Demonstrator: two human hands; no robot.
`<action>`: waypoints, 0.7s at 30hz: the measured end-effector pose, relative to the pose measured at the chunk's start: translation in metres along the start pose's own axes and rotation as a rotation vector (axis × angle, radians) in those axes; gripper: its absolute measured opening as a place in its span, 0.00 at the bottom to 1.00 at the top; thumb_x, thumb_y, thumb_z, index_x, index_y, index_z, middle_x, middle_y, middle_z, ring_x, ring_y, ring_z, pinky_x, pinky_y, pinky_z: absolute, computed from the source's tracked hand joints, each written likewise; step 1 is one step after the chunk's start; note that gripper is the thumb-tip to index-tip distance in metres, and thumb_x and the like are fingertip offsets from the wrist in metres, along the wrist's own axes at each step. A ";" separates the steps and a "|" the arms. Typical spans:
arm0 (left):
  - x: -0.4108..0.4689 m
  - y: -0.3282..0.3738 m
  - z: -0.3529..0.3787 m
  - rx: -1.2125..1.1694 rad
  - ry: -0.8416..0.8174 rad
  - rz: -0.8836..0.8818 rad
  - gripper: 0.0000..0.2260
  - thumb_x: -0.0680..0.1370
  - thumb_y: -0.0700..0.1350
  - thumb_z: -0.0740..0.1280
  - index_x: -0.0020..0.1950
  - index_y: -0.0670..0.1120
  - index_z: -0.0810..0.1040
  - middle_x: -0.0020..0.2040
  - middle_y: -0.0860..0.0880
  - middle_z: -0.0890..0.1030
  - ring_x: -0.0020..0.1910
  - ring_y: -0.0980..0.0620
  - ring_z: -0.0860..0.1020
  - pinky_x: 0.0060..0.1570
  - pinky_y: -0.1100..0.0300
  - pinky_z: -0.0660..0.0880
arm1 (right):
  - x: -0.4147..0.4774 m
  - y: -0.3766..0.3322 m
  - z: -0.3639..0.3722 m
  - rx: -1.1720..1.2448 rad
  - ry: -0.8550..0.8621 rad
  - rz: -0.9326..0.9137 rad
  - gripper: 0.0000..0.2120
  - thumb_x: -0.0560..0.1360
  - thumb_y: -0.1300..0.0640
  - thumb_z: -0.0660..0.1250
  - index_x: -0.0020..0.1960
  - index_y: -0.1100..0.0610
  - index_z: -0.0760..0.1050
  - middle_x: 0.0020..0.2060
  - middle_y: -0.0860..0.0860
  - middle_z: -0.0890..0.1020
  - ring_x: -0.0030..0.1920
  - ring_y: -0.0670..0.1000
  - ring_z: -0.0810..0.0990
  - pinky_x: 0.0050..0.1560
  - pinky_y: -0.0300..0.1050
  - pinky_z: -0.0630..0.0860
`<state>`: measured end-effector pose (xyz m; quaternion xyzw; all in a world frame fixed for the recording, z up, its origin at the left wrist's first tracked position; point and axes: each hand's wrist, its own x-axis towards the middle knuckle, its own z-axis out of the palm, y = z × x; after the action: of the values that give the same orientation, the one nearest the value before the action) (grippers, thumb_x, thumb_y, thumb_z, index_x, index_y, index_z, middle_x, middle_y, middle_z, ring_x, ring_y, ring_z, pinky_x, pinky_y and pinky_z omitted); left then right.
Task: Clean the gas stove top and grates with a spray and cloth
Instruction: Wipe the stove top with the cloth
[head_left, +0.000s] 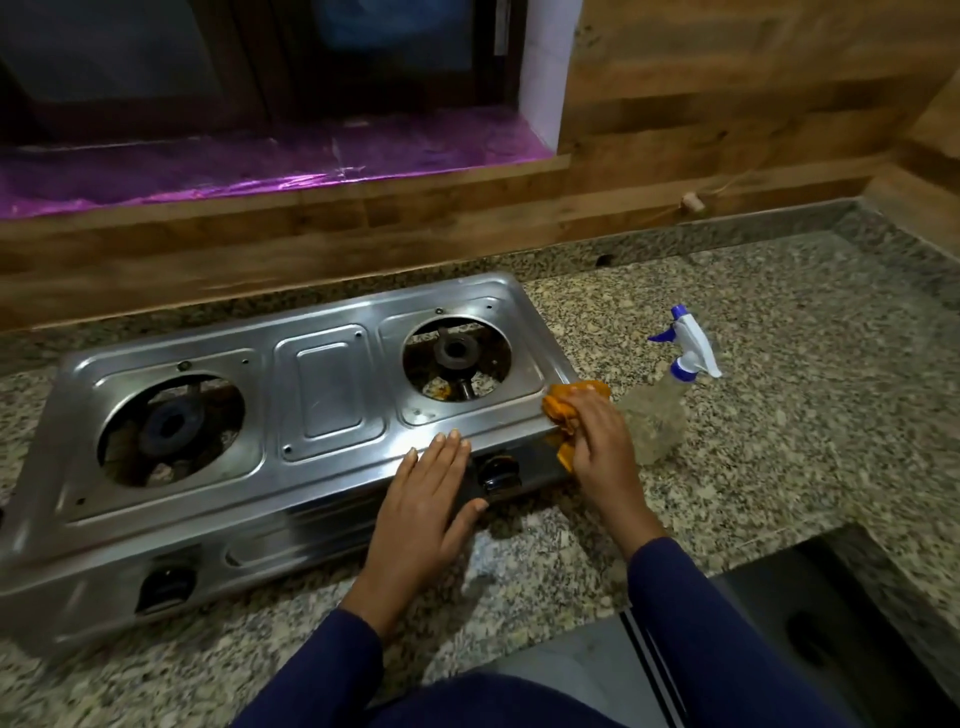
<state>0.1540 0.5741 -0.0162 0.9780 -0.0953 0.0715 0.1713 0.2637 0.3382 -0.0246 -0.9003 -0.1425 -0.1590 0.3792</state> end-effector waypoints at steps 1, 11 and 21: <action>0.000 -0.001 0.001 0.010 0.002 0.000 0.32 0.83 0.64 0.45 0.80 0.47 0.58 0.80 0.49 0.58 0.80 0.53 0.54 0.77 0.49 0.52 | -0.001 0.000 -0.001 0.049 0.013 0.069 0.20 0.80 0.67 0.58 0.69 0.55 0.72 0.68 0.51 0.74 0.72 0.50 0.68 0.74 0.49 0.64; -0.002 -0.006 0.008 0.098 0.006 0.056 0.31 0.83 0.61 0.50 0.81 0.44 0.56 0.81 0.47 0.56 0.81 0.51 0.51 0.78 0.49 0.51 | -0.050 -0.005 -0.012 0.398 0.133 0.616 0.16 0.84 0.57 0.55 0.70 0.55 0.72 0.59 0.50 0.79 0.56 0.47 0.78 0.49 0.35 0.73; -0.040 -0.028 -0.021 -0.056 0.058 -0.042 0.29 0.84 0.61 0.49 0.81 0.48 0.53 0.82 0.50 0.52 0.81 0.56 0.46 0.79 0.53 0.45 | -0.082 -0.107 0.011 0.606 0.120 0.577 0.16 0.83 0.57 0.57 0.69 0.55 0.73 0.60 0.51 0.80 0.60 0.50 0.79 0.62 0.47 0.75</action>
<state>0.1193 0.6137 -0.0128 0.9721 -0.0718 0.0933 0.2027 0.1504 0.4073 0.0036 -0.7403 0.0976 -0.0493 0.6633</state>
